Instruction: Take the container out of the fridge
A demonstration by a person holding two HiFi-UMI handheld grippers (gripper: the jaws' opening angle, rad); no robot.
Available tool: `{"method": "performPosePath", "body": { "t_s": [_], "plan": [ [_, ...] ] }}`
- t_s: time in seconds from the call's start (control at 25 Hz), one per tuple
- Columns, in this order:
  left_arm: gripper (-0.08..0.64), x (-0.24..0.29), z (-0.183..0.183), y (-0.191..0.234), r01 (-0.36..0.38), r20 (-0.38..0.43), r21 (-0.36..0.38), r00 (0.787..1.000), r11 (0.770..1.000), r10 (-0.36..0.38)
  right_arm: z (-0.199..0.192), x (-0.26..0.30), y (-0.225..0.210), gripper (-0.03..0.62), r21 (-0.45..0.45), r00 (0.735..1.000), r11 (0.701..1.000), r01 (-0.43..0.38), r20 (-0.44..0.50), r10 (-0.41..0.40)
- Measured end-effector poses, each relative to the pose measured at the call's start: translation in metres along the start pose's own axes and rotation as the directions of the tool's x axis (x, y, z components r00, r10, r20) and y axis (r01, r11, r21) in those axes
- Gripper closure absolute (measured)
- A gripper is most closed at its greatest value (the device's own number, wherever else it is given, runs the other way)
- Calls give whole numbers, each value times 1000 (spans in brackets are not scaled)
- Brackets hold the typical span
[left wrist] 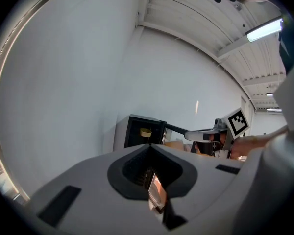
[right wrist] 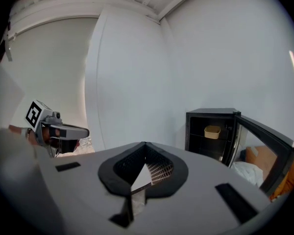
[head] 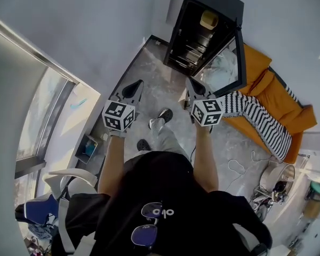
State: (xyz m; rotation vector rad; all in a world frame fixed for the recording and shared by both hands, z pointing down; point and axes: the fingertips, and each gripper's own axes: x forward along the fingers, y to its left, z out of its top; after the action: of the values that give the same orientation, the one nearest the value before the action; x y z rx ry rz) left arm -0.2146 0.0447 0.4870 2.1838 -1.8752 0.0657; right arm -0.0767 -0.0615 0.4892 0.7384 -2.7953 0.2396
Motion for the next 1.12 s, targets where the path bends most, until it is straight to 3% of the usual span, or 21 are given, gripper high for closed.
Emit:
{"method": "performPosePath", "body": {
  "t_s": [0.24,0.52,0.8,1.12],
  "plan": [
    [558,70,19,36,25,-27,21,999,999,-25,11,63,-52,584,59,1000,998,17,11,-17],
    [558,170,57,71,58,-27,33,998,998,-57,41,131,-134,584,65,999,997,52,2,-53],
    [558,265,78,70,131,-48,42,990,990,-129,60,161,-211,584,85,994,990,110,3,-111],
    [558,337,89,61,185,-63,70,982,980,-181,64,164,-275,584,120,978,972,203,28,-208]
  ]
}}
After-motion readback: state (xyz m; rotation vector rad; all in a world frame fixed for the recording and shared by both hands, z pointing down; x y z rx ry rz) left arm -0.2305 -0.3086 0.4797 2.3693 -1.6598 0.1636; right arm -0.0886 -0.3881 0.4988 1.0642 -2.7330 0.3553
